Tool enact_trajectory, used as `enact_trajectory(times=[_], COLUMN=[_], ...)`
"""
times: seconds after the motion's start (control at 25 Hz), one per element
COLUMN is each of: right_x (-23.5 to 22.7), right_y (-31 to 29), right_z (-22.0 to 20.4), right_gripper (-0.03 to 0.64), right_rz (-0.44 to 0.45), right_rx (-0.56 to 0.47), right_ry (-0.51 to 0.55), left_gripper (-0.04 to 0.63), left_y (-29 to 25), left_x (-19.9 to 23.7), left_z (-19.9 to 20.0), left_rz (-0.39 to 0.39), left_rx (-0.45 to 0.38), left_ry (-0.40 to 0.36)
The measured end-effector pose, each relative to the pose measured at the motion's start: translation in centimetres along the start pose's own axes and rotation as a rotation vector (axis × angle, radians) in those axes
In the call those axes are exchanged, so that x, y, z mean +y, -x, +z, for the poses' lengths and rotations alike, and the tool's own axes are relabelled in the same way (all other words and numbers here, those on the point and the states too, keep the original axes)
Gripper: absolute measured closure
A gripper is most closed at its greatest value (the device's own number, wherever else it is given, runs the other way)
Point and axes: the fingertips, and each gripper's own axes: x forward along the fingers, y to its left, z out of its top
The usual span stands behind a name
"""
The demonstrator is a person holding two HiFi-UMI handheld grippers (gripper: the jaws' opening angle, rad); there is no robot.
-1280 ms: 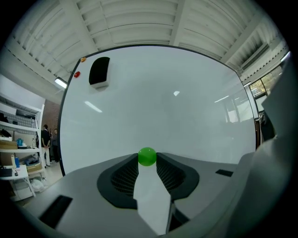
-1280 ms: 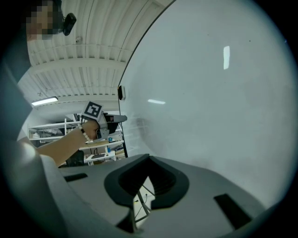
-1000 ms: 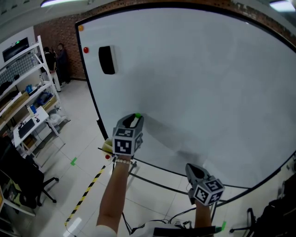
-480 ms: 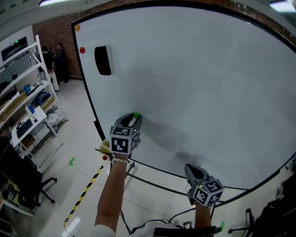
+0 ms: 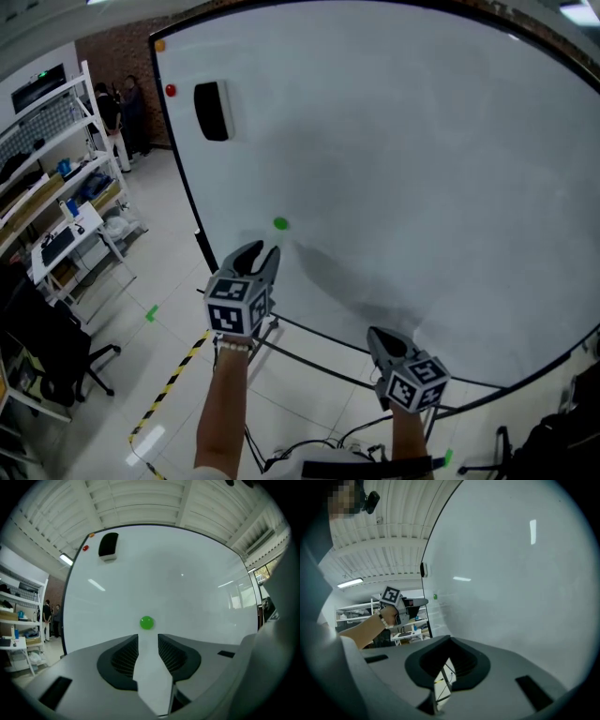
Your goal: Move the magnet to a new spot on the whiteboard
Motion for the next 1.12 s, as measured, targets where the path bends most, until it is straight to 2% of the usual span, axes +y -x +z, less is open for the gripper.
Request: enact_trajectory(times=[0.12,0.24,0.28,0.48,0.64,0.72,0.88,1.04,1.12], right_x=[0.2,1.1,1.3,2.0,4.4,5.4,8.2,12.5,13.1], right_y=[-0.4,-1.0,-1.1,0.0,-0.2,-0.5,-0.9,1.2,1.7], right_z=[-0.6,-1.1,-1.4,-4.0,-5.3,-6.9,-8.5,-14.0,-15.8], right_gripper=[0.612,0.612,0.612,0.612,0.612,0.612,0.612,0.612,0.612], right_rz=[0.049,0.118,0.142,0.256,0.346,0.399,0.477,0.523,0.532], right_rx=[0.027,0.052,0.058,0.133,0.216,0.238,0.235,0.222,0.208], right_ry=[-0.015,-0.016,-0.022,-0.064,-0.09,-0.1,-0.154,-0.206,-0.228], left_gripper=[0.468,0.579,0.588,0.595,0.595,0.595,0.595,0.595,0.595], left_y=[3.3,6.8,7.8,13.6,17.9,19.3,20.6,25.3,26.1], left_x=[-0.7,-1.9,-2.5,-5.8,-6.2,-7.1,-8.6,-9.7,-10.2], left_z=[-2.2,-5.2,-6.3,-11.2,-13.6,-15.7,-18.1,-23.1,-25.0], left_rz=[0.023,0.043,0.053,0.16,0.274,0.305,0.307,0.273,0.251], left_rx=[-0.017,0.004,0.019,0.069,0.14,0.159,0.197,0.217,0.225], left_ry=[0.065,0.131,0.149,0.291,0.357,0.39,0.415,0.422,0.422])
